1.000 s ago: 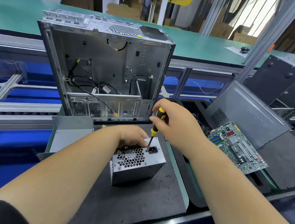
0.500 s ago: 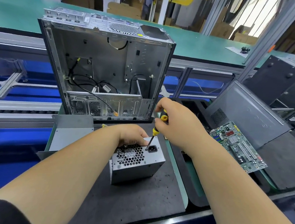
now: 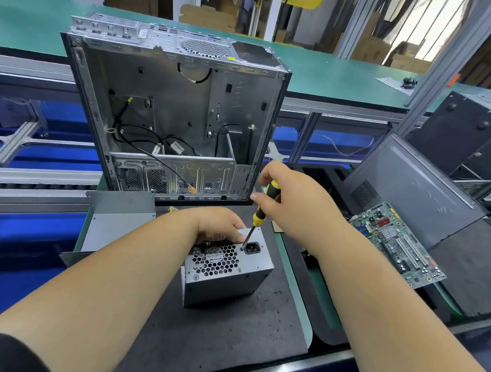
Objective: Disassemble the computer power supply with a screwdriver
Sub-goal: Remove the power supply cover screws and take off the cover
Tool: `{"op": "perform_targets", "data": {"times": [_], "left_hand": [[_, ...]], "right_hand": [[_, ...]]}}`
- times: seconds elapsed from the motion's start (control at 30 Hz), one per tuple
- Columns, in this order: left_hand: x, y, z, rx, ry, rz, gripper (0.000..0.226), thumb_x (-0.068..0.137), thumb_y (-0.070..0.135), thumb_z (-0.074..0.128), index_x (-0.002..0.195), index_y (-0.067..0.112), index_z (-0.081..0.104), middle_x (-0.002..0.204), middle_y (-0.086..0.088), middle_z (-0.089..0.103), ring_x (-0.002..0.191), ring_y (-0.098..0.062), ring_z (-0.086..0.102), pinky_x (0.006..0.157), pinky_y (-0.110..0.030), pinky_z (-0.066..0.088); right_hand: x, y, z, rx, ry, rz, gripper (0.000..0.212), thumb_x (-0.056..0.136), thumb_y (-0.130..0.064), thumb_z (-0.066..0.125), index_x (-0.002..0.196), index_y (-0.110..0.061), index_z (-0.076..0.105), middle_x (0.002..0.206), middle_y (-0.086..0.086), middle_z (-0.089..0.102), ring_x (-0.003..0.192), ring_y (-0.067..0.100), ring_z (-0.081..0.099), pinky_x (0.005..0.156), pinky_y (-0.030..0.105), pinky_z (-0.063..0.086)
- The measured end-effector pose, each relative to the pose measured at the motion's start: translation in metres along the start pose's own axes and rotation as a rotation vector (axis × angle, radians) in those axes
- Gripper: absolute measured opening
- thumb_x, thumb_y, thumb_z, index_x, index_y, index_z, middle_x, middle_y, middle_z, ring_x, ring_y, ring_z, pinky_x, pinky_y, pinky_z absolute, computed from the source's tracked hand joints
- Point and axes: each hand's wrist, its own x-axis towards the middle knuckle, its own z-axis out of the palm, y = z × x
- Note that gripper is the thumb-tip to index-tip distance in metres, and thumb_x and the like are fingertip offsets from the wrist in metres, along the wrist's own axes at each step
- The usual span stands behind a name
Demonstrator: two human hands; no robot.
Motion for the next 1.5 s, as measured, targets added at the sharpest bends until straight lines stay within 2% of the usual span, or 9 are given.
{"op": "perform_targets", "data": {"times": [0.17, 0.3, 0.43, 0.6, 0.93, 1.03, 1.2, 1.3, 1.5], "left_hand": [[0.002, -0.001, 0.0, -0.02, 0.006, 0.001, 0.027, 0.094, 0.014, 0.063, 0.072, 0.022, 0.074, 0.079, -0.001, 0.073, 0.072, -0.017, 0.065, 0.074, -0.032, 0.05], [0.001, -0.002, 0.001, -0.018, -0.005, 0.002, 0.03, 0.094, 0.013, 0.062, 0.069, 0.024, 0.075, 0.079, -0.002, 0.073, 0.073, -0.02, 0.065, 0.072, -0.032, 0.051], [0.003, 0.002, -0.002, 0.199, 0.059, 0.034, 0.012, 0.093, 0.022, 0.065, 0.095, 0.033, 0.062, 0.087, 0.006, 0.066, 0.071, -0.003, 0.059, 0.07, -0.022, 0.047], [0.008, -0.005, -0.002, 0.21, 0.083, 0.115, 0.05, 0.089, 0.013, 0.066, 0.134, 0.013, 0.043, 0.103, -0.018, 0.059, 0.085, -0.023, 0.044, 0.083, -0.044, 0.042], [0.0, -0.005, 0.001, 0.092, 0.029, 0.203, 0.025, 0.092, -0.004, 0.053, 0.115, 0.002, 0.06, 0.122, -0.021, 0.061, 0.105, -0.017, 0.049, 0.111, -0.048, 0.031], [-0.003, -0.003, -0.001, 0.059, 0.016, 0.187, 0.028, 0.085, -0.005, 0.051, 0.089, 0.014, 0.071, 0.093, 0.012, 0.069, 0.094, 0.0, 0.059, 0.093, -0.031, 0.038], [-0.008, -0.003, -0.001, 0.089, -0.048, 0.203, 0.024, 0.073, 0.008, 0.068, 0.095, 0.001, 0.066, 0.095, 0.006, 0.069, 0.088, -0.001, 0.061, 0.083, -0.021, 0.043], [-0.005, -0.006, -0.003, 0.202, -0.034, 0.203, 0.02, 0.077, 0.017, 0.083, 0.092, 0.02, 0.07, 0.114, 0.007, 0.069, 0.112, -0.005, 0.059, 0.1, -0.029, 0.04], [-0.004, -0.005, 0.0, 0.229, -0.016, 0.209, 0.02, 0.079, 0.019, 0.082, 0.079, 0.034, 0.068, 0.101, 0.019, 0.066, 0.093, 0.015, 0.057, 0.088, -0.021, 0.038]], "right_hand": [[-0.003, -0.003, -0.003, 0.126, -0.041, 0.006, 0.02, 0.082, -0.023, 0.061, 0.098, -0.03, 0.051, 0.091, -0.014, 0.051, 0.074, 0.003, 0.051, 0.059, 0.023, 0.036], [-0.002, -0.006, -0.002, -0.069, 0.007, -0.029, 0.016, 0.091, -0.043, 0.055, 0.092, -0.028, 0.051, 0.082, -0.01, 0.056, 0.07, 0.007, 0.052, 0.055, 0.028, 0.038], [0.001, -0.004, -0.003, -0.066, 0.014, -0.021, 0.02, 0.094, -0.046, 0.057, 0.092, -0.027, 0.052, 0.073, -0.009, 0.056, 0.069, 0.009, 0.052, 0.052, 0.025, 0.033], [-0.002, -0.003, -0.004, 0.143, -0.012, 0.0, 0.016, 0.086, -0.023, 0.066, 0.096, -0.029, 0.054, 0.084, -0.014, 0.053, 0.075, 0.004, 0.052, 0.061, 0.023, 0.037], [-0.004, -0.004, -0.001, -0.059, 0.026, -0.004, 0.021, 0.094, -0.043, 0.059, 0.097, -0.024, 0.051, 0.096, -0.007, 0.054, 0.074, 0.012, 0.052, 0.058, 0.024, 0.035], [-0.005, -0.003, -0.001, -0.004, 0.019, 0.021, 0.018, 0.094, -0.036, 0.063, 0.104, -0.026, 0.05, 0.104, -0.008, 0.054, 0.078, 0.011, 0.052, 0.061, 0.026, 0.035], [-0.009, -0.005, -0.003, 0.128, 0.006, 0.052, 0.027, 0.091, -0.028, 0.069, 0.109, -0.03, 0.049, 0.093, -0.013, 0.051, 0.078, 0.005, 0.054, 0.061, 0.018, 0.035], [-0.011, -0.006, -0.004, 0.15, -0.003, 0.045, 0.03, 0.091, -0.021, 0.068, 0.113, -0.029, 0.05, 0.097, -0.013, 0.05, 0.08, 0.008, 0.054, 0.065, 0.021, 0.038], [-0.011, -0.008, -0.006, 0.148, -0.056, -0.013, 0.037, 0.08, -0.006, 0.064, 0.109, -0.026, 0.055, 0.097, -0.012, 0.05, 0.082, 0.005, 0.05, 0.065, 0.016, 0.036]]}}
